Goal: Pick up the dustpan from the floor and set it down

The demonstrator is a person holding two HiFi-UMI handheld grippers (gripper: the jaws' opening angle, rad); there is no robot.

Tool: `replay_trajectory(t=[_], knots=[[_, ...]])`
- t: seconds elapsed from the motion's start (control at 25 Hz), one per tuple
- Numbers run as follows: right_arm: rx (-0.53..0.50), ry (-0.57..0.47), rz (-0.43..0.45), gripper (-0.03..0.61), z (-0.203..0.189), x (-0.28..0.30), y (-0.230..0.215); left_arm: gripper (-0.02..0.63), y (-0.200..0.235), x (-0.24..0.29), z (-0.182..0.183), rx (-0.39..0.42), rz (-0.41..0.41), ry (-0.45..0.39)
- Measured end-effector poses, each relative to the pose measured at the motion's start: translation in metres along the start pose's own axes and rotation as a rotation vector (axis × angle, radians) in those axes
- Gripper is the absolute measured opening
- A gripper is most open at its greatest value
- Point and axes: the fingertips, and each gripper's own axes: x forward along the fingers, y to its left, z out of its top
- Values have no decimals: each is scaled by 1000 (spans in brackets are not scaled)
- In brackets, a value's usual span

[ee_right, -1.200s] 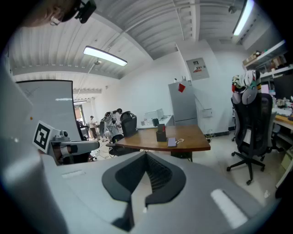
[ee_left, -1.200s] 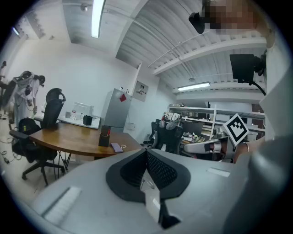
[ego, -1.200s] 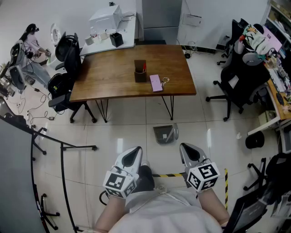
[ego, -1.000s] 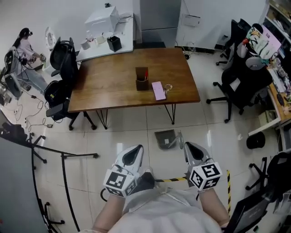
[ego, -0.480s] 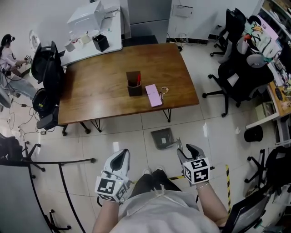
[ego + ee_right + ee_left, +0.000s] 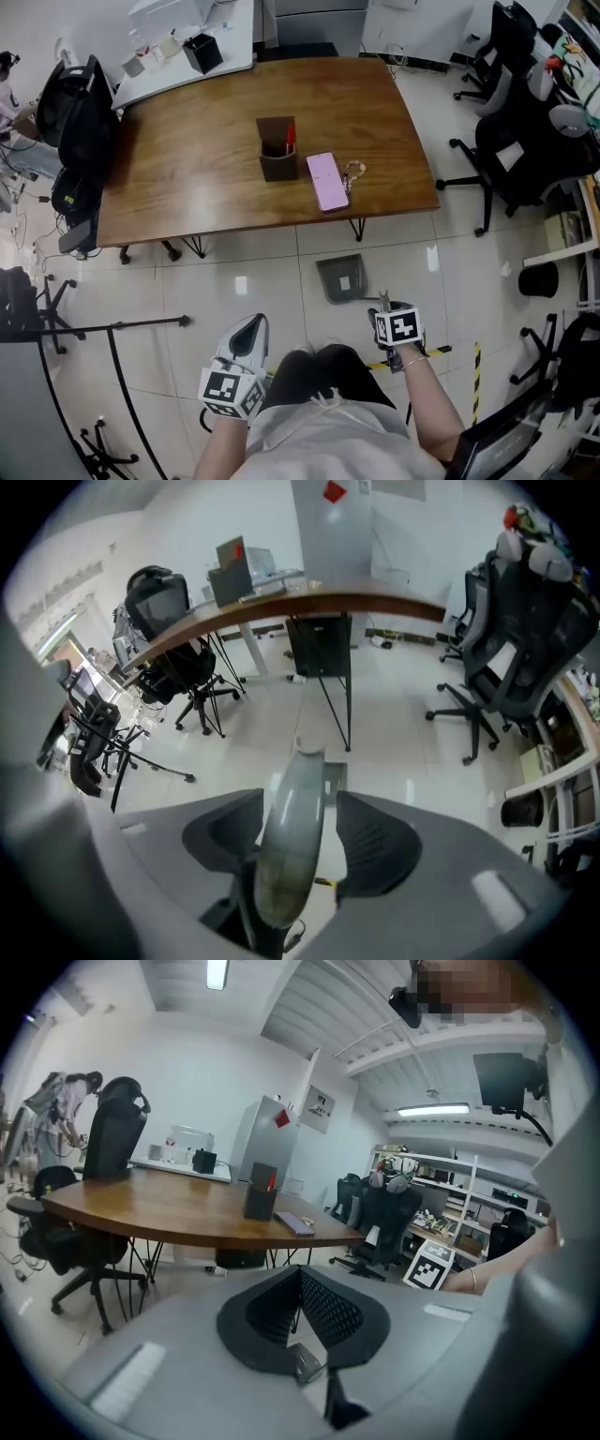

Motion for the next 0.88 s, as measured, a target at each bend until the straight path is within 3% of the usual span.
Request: replay_trajectory(t=[0.08,0.16,0.2,0.52,0.88], knots=[[20,73,16,190,-11,19,0,15,-2,11,-11,4,-19,4],[36,127,43,37,-22,31,6,15,-4,17,-18,9,-32,10],[41,138,57,2,-25,35,9,15,-6,19,-20,9,-37,12],[76,129,103,0,-14,27,12,15,-13,13,-10,3,-41,21],[53,101,86,0,6,-99,47,15,-34,-53,65,24,-59,31]])
